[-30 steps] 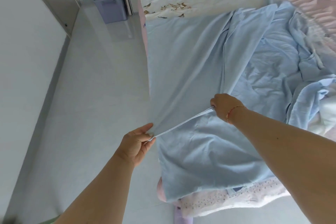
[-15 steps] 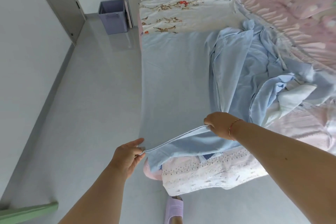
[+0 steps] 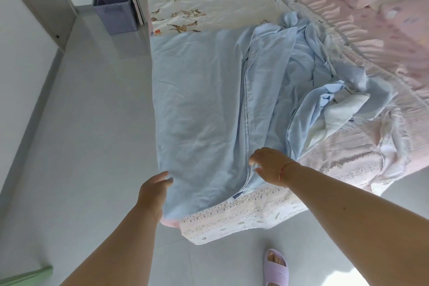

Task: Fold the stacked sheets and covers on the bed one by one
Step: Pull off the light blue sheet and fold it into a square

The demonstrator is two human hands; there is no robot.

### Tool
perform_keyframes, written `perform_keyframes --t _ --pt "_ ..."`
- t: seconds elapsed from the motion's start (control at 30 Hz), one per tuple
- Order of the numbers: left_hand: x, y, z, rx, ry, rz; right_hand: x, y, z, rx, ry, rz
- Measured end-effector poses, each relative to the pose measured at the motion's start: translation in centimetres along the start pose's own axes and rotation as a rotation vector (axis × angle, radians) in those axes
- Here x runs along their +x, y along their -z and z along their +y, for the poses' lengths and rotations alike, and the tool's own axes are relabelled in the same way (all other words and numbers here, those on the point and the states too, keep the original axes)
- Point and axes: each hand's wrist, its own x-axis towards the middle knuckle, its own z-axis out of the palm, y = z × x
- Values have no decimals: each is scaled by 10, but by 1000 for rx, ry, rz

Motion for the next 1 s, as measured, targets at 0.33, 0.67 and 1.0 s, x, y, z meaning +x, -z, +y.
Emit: perform_keyframes --t 0.33,0.67,1.0 --pt "-15 -235 83 32 -32 -350 -7 41 177 86 -313 -41" --pt "-1 -395 127 260 -42 -473 22 68 322 269 -591 -4" --pt "52 -499 165 649 -284 -508 52 59 401 185 -527 -115"
